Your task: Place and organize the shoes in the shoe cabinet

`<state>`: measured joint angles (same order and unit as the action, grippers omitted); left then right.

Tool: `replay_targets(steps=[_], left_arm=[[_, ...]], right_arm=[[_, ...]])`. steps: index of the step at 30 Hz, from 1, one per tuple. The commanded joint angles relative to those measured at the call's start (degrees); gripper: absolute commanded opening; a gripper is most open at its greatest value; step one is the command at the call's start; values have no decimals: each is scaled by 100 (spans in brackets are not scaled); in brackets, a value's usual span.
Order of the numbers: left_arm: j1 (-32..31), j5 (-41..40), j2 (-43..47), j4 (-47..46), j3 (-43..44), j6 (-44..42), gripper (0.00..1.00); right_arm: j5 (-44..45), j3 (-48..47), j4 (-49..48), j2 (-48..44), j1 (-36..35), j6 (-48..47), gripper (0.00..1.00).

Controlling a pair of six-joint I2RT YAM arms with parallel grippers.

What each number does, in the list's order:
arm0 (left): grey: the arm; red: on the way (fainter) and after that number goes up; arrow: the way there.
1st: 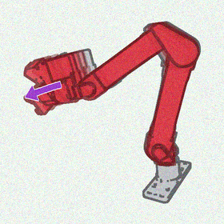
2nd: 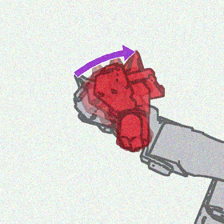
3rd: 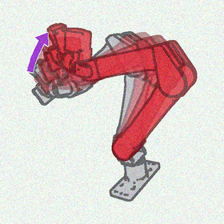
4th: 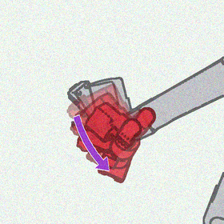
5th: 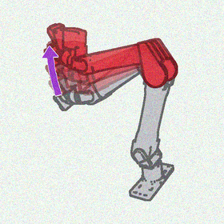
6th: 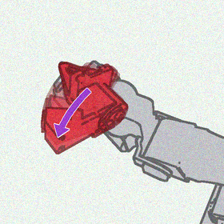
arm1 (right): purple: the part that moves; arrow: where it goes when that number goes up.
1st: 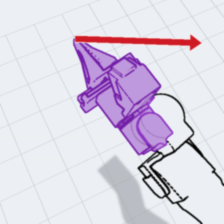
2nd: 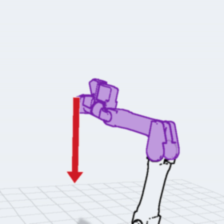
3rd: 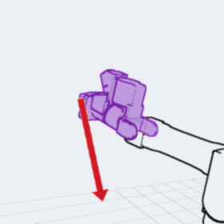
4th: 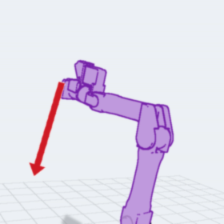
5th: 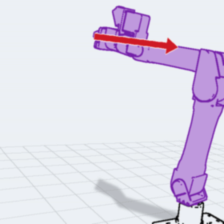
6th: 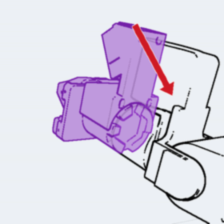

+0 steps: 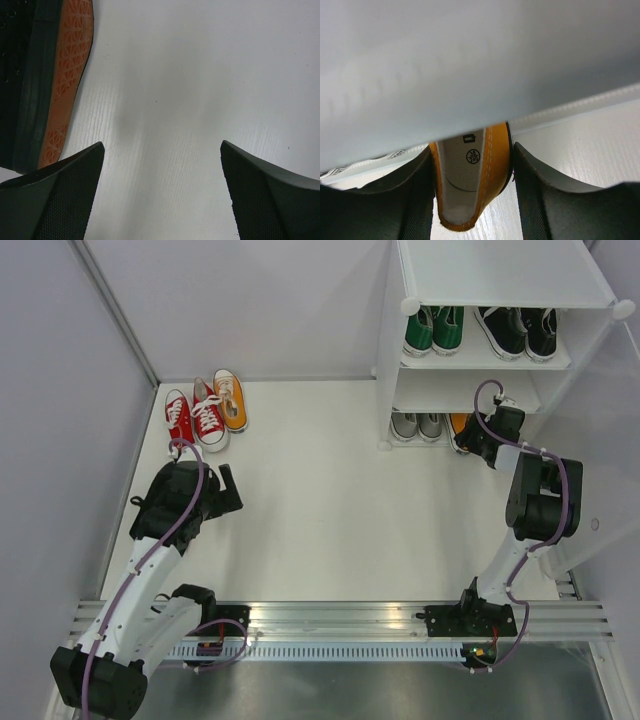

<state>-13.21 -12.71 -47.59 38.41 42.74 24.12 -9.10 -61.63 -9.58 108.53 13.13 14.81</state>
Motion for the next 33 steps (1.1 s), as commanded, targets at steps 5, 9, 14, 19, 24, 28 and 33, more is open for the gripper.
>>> replay_targets(steps=[5, 9, 14, 19, 24, 28, 33], left_arm=[[12, 85, 4, -220, -3, -206, 100], [20, 76, 13, -220, -3, -206, 100], [20, 58, -13, -220, 6, -206, 100], [20, 23, -13, -220, 6, -206, 100], [20, 5, -4, -212, -11, -206, 100], [20, 5, 4, -220, -11, -206, 100], [20, 5, 4, -220, -11, -215, 100]], right_arm=[[743, -25, -553, -227, -64, -92, 26], [805, -78, -641, -157, -73, -145, 24], [1058, -218, -729, -16, -161, -75, 27], [1244, -262, -764, 2, -275, -13, 37], [2076, -7, -905, -236, -477, -83, 45], [2176, 98, -922, -315, -609, -84, 49], [1886, 194, -826, -385, -609, 302, 70]])
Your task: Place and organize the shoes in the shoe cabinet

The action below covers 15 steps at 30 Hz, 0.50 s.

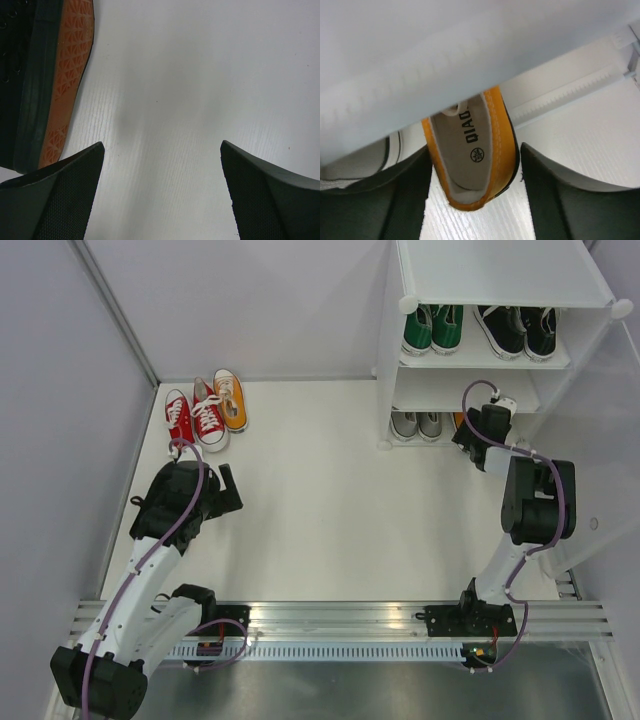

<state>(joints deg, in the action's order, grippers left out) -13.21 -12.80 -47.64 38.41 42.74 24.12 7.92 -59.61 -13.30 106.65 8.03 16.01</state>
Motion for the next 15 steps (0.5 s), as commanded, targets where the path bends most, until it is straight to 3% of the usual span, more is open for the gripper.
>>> replay_targets(steps=[1, 6, 15], left_arm=[[20, 5, 9, -212, -11, -215, 100], [20, 32, 18, -211, -20, -215, 100], [20, 32, 35, -220, -20, -206, 100]], right_arm=[[175, 29, -454, -241, -100, 253, 76], [139, 292, -323, -566, -83, 560, 85], [218, 1258, -270, -1726, 348, 2352, 82]])
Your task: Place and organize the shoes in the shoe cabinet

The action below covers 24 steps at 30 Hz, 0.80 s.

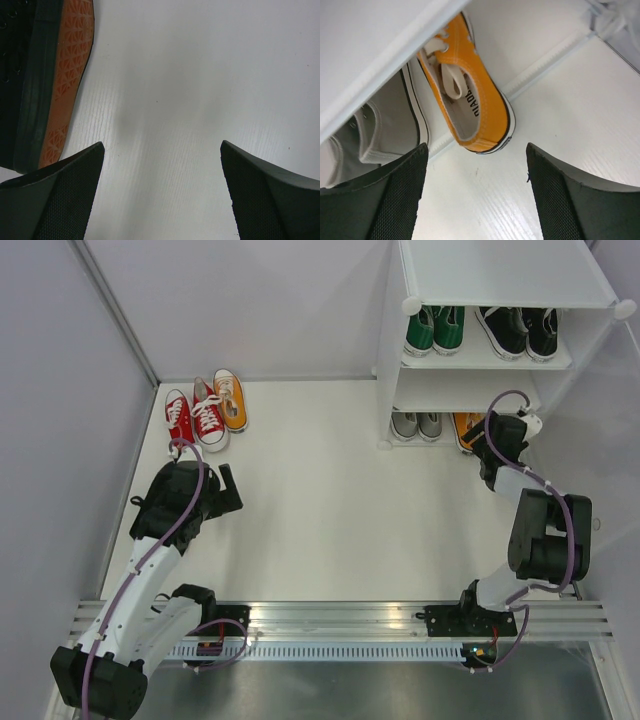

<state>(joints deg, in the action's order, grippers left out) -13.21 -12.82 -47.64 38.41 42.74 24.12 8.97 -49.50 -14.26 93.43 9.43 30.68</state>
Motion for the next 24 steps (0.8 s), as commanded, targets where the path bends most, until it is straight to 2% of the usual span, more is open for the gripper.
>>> replay_targets(steps=[1, 5, 6, 9, 12, 17, 24], left_arm=[[20, 34, 44, -220, -20, -206, 100], [20, 43, 44, -212, -20, -197, 100], [20, 43, 61, -211, -29, -206, 100], [20, 43, 53, -220, -38, -197, 100], [20, 34, 35, -220, -29, -206, 100], [20, 34, 9, -220, -29, -206, 100], [20, 7, -35, -212, -20, -197, 100]], right_arm=[[105, 387, -139, -483, 295, 1262, 82], [-176, 695, -340, -537, 550, 1975, 77], [-333, 713, -340, -484, 603, 2090, 72], [-641, 827, -611, -291, 762, 2504, 65], [-870, 872, -1043, -71, 867, 2742, 63], [-1019, 556, -1114, 368, 867, 2777, 61], [-1345, 116, -1614, 1045, 867, 2953, 36]])
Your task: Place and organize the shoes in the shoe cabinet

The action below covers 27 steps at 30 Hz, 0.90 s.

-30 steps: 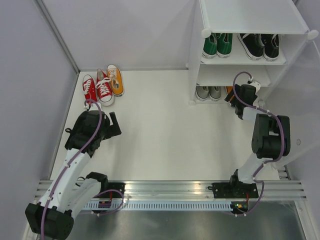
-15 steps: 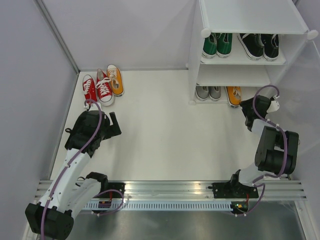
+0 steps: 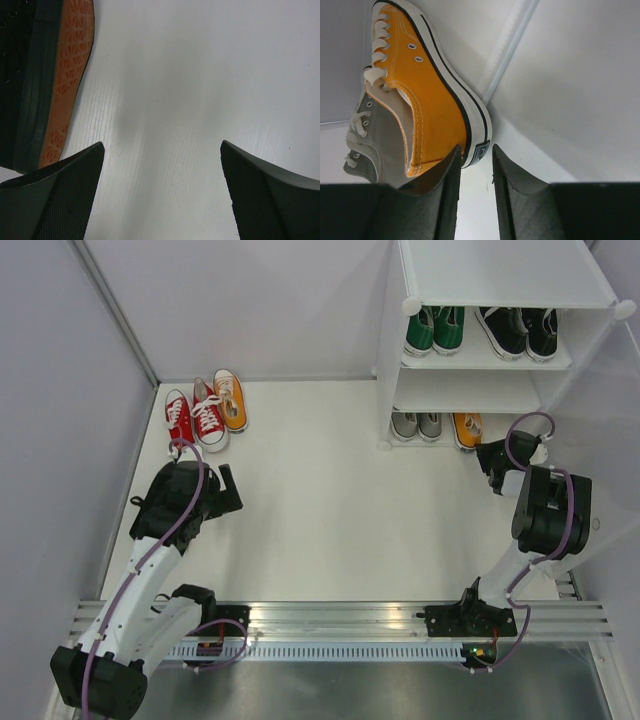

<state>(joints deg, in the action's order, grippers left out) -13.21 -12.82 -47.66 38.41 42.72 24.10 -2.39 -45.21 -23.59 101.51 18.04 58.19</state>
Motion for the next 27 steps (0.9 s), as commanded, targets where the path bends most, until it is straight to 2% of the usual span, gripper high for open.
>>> replay_targets(steps=[1, 15, 21, 25, 27], left_arm=[[20, -10, -42, -211, -18, -195, 100], [20, -36, -121, -211, 0, -212, 100], [20, -45, -121, -212, 8, -204, 100], [20, -37, -112, -211, 0, -186, 100], [20, -28, -121, -220, 17, -151, 100]], right_arm=[[-226, -382, -803, 342, 6, 218, 35], [-209, -1428, -611, 1125, -178, 131, 33], [-8, -1175, -340, 845, -222, 0, 37], [520, -1060, 1004, 56, -213, -711, 45], [766, -903, 1626, -462, -213, -940, 53]])
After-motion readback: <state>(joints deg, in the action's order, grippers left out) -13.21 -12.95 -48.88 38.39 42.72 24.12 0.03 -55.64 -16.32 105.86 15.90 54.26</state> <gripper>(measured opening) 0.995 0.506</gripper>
